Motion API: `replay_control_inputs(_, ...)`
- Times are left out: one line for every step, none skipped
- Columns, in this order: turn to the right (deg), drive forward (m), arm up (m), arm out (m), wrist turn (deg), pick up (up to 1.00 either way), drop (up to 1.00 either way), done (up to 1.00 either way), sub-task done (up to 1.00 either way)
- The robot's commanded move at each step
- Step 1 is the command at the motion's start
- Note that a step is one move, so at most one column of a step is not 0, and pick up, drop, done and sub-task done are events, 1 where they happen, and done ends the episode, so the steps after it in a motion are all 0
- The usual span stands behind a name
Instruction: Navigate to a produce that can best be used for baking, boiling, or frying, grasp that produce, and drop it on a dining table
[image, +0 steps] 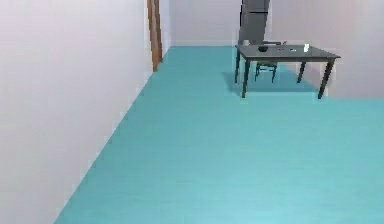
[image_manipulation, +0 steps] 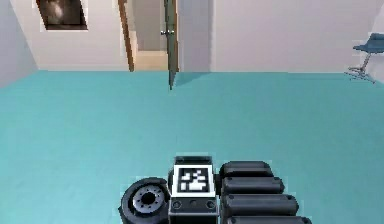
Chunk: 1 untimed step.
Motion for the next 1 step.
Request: replay_control_inputs(0.0, 1.00, 0.00, 0.00, 0.0, 0.00, 0.00, 0.00, 0.00)
